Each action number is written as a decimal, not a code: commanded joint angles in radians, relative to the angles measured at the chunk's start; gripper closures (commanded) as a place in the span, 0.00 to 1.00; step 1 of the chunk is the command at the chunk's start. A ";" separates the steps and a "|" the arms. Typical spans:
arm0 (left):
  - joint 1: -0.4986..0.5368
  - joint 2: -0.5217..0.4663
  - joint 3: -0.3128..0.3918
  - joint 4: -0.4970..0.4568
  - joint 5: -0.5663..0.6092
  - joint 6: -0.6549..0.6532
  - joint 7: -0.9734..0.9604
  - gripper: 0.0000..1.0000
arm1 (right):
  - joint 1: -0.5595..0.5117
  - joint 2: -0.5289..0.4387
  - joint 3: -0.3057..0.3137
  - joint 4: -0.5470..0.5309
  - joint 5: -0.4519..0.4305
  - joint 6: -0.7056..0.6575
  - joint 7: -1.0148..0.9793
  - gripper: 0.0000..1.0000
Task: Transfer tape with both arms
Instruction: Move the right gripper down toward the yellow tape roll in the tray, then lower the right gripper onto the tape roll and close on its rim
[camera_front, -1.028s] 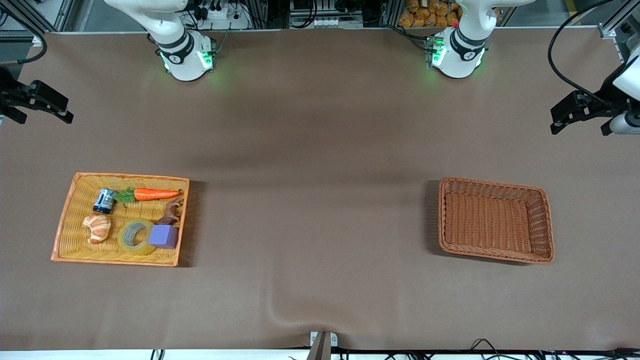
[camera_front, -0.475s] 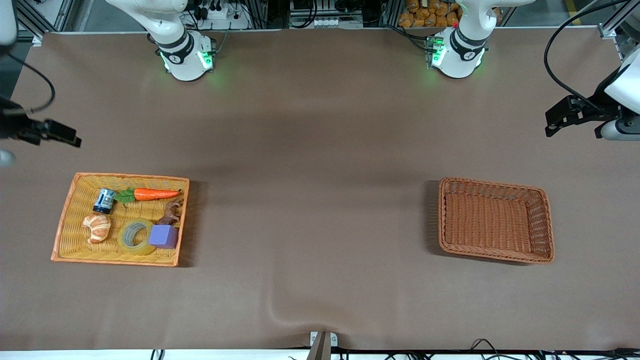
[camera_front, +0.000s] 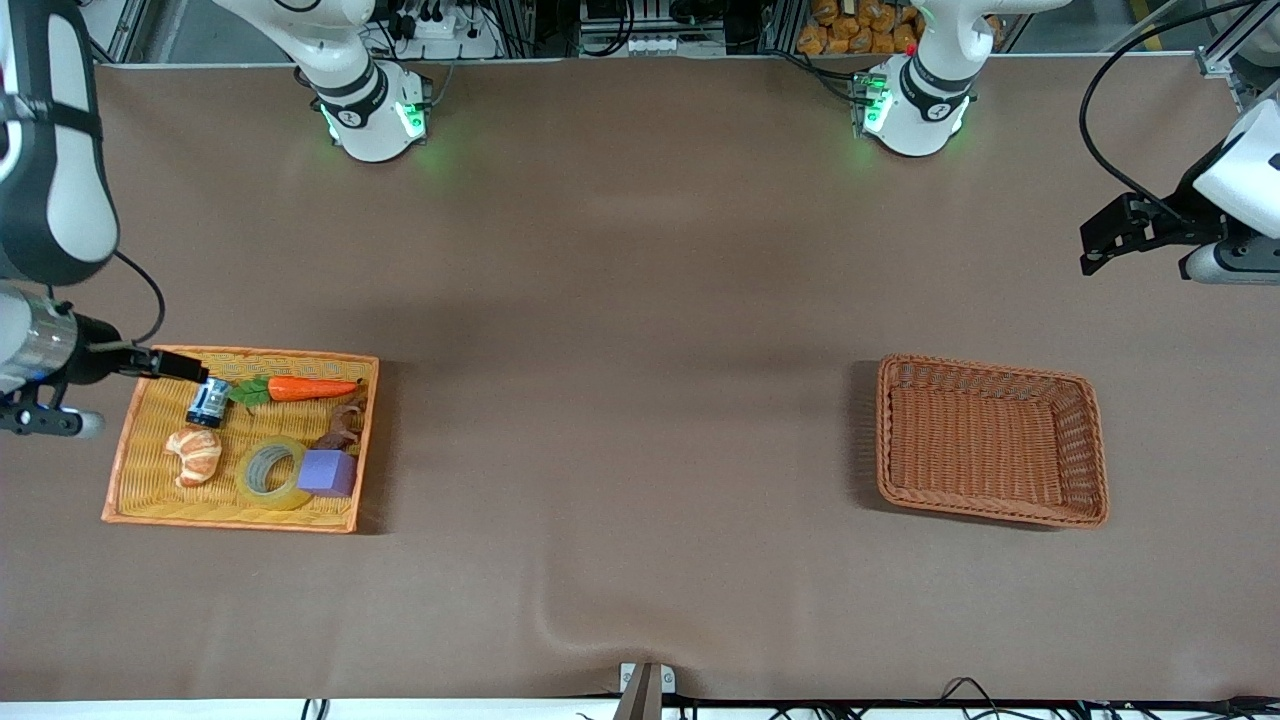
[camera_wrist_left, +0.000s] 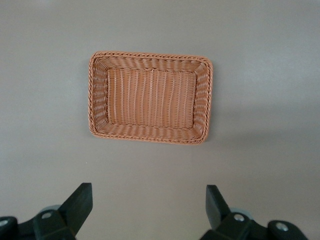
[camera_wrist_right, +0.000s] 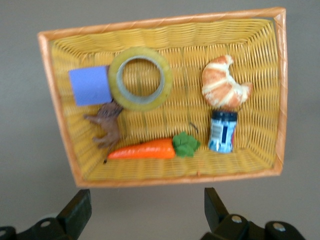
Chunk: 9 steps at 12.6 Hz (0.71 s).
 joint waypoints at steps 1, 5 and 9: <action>0.005 0.004 -0.003 0.010 -0.021 -0.014 -0.009 0.00 | -0.015 0.074 0.017 -0.010 -0.010 0.111 -0.002 0.00; 0.008 0.002 -0.003 0.007 -0.023 -0.014 -0.008 0.00 | -0.012 0.216 0.018 -0.001 -0.009 0.338 -0.097 0.00; 0.013 0.001 -0.003 -0.001 -0.037 -0.014 -0.008 0.00 | -0.007 0.318 0.017 0.001 -0.013 0.473 -0.208 0.00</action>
